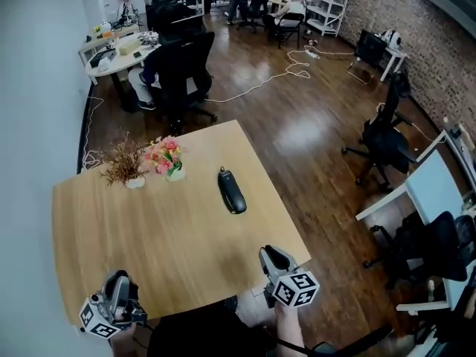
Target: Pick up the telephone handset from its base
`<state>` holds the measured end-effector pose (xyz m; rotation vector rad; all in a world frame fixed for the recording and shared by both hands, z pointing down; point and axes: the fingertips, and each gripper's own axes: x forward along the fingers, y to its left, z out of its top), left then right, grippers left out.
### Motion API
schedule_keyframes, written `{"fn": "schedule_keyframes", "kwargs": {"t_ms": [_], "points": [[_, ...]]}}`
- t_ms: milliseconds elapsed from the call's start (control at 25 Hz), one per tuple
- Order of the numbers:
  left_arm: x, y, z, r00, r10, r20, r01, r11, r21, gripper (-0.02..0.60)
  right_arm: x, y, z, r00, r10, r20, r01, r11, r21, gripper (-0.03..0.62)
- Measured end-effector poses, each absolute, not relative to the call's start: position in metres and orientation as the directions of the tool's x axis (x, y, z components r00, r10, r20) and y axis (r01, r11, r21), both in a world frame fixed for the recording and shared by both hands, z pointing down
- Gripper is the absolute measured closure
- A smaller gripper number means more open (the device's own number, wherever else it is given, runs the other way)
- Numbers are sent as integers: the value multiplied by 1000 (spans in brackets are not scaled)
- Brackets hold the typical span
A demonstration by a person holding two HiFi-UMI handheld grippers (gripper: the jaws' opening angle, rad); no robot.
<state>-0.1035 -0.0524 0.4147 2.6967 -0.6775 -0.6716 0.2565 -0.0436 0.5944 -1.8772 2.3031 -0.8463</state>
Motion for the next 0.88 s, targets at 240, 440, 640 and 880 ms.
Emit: {"fn": "schedule_keyframes", "kwargs": {"t_ms": [240, 440, 640, 880], "points": [[-98, -48, 406, 781, -515, -354, -399, -847, 352, 578, 287, -46, 605, -206, -930, 305, -878, 37, -478, 591], [-98, -55, 412, 775, -506, -378, -372, -850, 374, 578, 293, -48, 592, -134, -953, 273, -875, -15, -484, 591], [-121, -74, 418, 746, -507, -431, -356, -851, 385, 578, 294, -58, 581, -51, -955, 292, -884, -93, -458, 356], [-171, -105, 450, 715, -609, -345, -433, -772, 465, 578, 251, -88, 550, -90, -944, 317, -929, -34, -368, 356]]}}
